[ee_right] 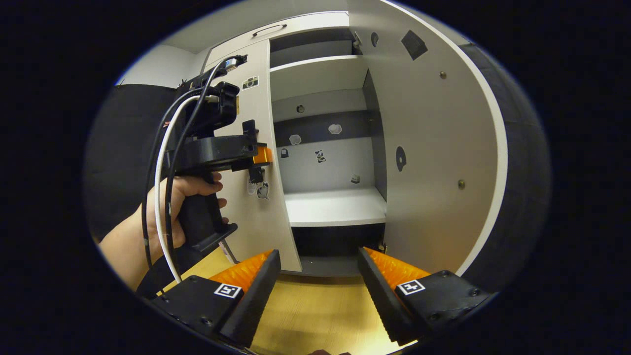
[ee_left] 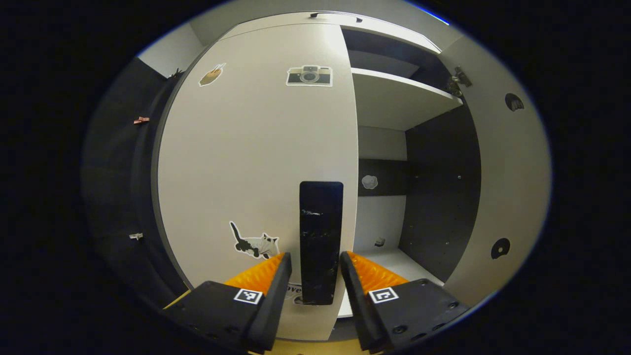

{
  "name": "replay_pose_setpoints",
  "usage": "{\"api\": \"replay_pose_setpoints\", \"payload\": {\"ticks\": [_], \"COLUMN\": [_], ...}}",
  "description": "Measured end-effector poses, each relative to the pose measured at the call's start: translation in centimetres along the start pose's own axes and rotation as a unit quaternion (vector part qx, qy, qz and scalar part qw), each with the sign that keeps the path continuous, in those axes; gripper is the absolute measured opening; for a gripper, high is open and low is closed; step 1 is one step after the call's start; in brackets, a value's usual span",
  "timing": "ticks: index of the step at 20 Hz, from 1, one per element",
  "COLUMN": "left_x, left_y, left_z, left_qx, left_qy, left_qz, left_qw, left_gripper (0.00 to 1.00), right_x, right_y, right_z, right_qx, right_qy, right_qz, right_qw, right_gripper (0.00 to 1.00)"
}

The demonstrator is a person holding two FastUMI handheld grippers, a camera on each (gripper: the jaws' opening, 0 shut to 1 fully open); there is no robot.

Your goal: Open the right door of the double-door shoe cabinet with the right hand, and open the left door with the left hand.

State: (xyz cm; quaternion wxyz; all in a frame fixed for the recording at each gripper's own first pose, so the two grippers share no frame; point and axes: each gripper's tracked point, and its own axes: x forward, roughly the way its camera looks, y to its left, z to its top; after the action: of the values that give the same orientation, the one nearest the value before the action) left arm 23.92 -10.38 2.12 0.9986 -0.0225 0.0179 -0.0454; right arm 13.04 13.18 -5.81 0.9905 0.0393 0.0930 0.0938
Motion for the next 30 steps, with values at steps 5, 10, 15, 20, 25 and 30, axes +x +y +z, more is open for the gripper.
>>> {"api": "replay_pose_setpoints", "payload": {"ticks": [5, 10, 15, 20, 25, 30], "left_x": [-0.1, -0.4, -0.3, -1.5, -2.2, -2.7], "left_y": [-0.3, -0.3, -0.3, -0.1, 0.1, 0.7], "left_z": [-0.2, 0.1, -0.2, -0.2, -0.2, -0.4], "left_qx": [-0.003, -0.021, -0.007, 0.004, 0.004, 0.005], "left_qy": [-0.003, -0.033, -0.021, -0.002, 0.003, 0.006], "left_qz": [-0.006, -0.014, -0.008, -0.008, -0.016, -0.022], "left_qw": [1.000, 0.999, 1.000, 1.000, 1.000, 1.000], "left_gripper": [0.34, 0.14, 0.07, 0.07, 0.07, 0.07], "right_x": [0.3, 0.3, -0.2, -1.2, -2.1, -3.1], "right_y": [-0.4, -1.8, -2.7, -1.9, -0.7, -1.2], "right_z": [0.0, 0.2, 0.3, 0.4, -0.1, 0.2], "right_qx": [-0.005, 0.000, 0.005, 0.001, -0.012, -0.003], "right_qy": [0.001, -0.001, -0.003, -0.010, -0.006, -0.014], "right_qz": [0.008, -0.003, -0.015, -0.011, -0.013, -0.045], "right_qw": [1.000, 1.000, 1.000, 1.000, 1.000, 0.999], "right_gripper": [0.99, 0.99, 0.98, 0.98, 0.98, 0.98]}}
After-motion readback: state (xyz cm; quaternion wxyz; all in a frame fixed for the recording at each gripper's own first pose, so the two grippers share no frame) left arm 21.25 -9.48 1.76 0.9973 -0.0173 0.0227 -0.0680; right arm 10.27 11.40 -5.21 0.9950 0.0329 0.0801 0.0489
